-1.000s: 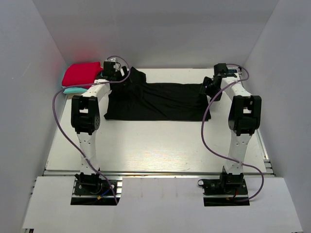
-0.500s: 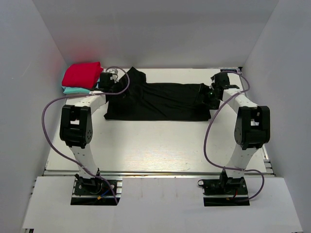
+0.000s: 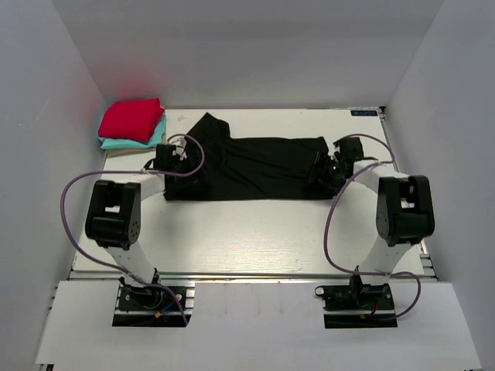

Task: Fold and stack the t-shirts
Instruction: Fold the flattened tshirt in 1/3 of the way, then grap the side of the flattened tshirt furthest away from the robot with both arms

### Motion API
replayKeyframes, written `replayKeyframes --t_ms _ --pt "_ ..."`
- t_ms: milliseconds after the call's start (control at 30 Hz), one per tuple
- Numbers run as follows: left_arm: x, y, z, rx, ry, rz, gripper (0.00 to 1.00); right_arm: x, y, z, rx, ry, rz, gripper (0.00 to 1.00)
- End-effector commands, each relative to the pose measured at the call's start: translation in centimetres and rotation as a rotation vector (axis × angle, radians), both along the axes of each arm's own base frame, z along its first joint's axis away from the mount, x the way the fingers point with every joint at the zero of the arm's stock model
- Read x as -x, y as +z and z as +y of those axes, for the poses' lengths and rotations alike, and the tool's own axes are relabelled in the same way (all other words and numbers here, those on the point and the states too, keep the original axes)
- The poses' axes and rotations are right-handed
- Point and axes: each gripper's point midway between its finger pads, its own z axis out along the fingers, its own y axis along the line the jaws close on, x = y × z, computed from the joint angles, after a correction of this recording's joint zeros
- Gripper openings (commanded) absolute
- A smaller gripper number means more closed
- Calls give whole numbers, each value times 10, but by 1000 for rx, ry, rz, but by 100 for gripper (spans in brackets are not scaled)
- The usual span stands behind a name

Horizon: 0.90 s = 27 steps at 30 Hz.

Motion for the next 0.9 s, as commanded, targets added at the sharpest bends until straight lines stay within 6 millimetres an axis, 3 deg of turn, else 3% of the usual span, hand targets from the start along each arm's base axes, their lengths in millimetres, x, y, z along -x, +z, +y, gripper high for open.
replayKeyframes --t_ms 0,33,67,100,133,200,233,300,367,400,500,533,633,667,700,733,767,800,867 --pt "91 -48 14 -36 31 284 100 61 -30 -12 43 -46 170 90" --pt "103 -48 12 -34 31 301 100 78 -33 -12 42 -49 190 90" --pt "128 -56 15 -37 38 351 100 96 -35 -14 46 -57 203 90" --pt "142 -54 13 -16 24 361 100 103 -34 -13 40 -57 207 90" --pt "146 -37 10 14 26 309 100 125 -33 -16 46 -64 213 90" --pt "182 -36 13 27 38 352 100 142 -30 -17 44 -70 228 90" --pt "185 -18 13 43 45 289 100 155 -29 -18 41 -69 222 90" --pt "195 -2 14 48 44 258 100 160 -18 -18 37 -61 184 90" --pt "184 23 23 15 80 159 100 155 5 -11 4 -8 86 90" --pt "172 52 25 8 87 62 100 153 14 -7 -8 15 51 90" --pt "149 89 40 -65 128 -52 100 131 52 -2 -13 74 -65 90" --pt "133 112 41 -70 144 -102 100 125 59 -4 3 74 -92 90" --pt "105 140 45 -77 176 -163 100 98 83 -14 68 46 -178 90" --pt "88 138 41 -70 169 -166 100 95 82 -16 80 36 -172 90" --pt "78 139 38 -65 154 -176 100 80 94 -20 101 13 -211 90" --pt "64 146 36 -62 154 -194 100 72 89 -20 103 -3 -189 90" --pt "53 143 38 -62 161 -186 100 64 95 -22 109 -16 -202 90" --pt "39 122 39 -82 168 -132 100 55 100 -24 124 -34 -214 90" --pt "6 126 39 -111 158 -173 100 39 91 -24 123 -60 -184 90"
